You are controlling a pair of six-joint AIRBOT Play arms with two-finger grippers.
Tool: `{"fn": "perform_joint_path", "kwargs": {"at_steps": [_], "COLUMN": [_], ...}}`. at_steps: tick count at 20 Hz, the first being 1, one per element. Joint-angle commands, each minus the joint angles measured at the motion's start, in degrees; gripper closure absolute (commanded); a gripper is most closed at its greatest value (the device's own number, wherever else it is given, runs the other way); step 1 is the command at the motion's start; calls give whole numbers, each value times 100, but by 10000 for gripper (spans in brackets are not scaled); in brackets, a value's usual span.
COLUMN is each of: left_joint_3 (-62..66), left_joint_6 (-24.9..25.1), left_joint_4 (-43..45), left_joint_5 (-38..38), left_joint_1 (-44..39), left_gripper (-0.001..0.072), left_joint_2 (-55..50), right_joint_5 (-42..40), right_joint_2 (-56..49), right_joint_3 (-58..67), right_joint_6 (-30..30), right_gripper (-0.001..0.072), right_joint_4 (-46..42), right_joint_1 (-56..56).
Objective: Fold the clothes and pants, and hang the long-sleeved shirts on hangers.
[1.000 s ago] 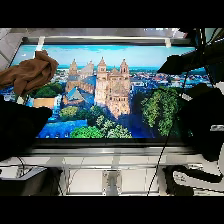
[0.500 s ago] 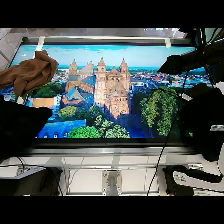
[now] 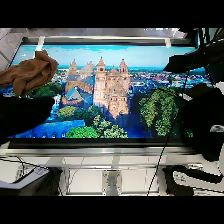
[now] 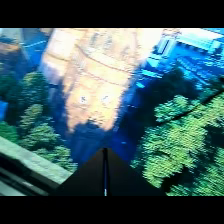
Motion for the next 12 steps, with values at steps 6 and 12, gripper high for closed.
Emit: {"fn": "perform_joint_path", "kwargs": {"at_steps": [6, 12], "left_joint_3": [107, 345], "left_joint_6": [-673, -918], "left_joint_4": [-949, -1613], "left_joint_5": [1596, 4325], "left_joint_1": [-6046, -10129], "left_gripper": [671, 671], "left_joint_2": [127, -1102], "right_joint_5": [-26, -262], "right_joint_2": [4, -7], "right_joint_3": [4, 2], "right_joint_6": [-476, -575], "right_gripper": [702, 703], "right_joint_4": [-2092, -2072], "right_joint_1": [-4, -636]}}
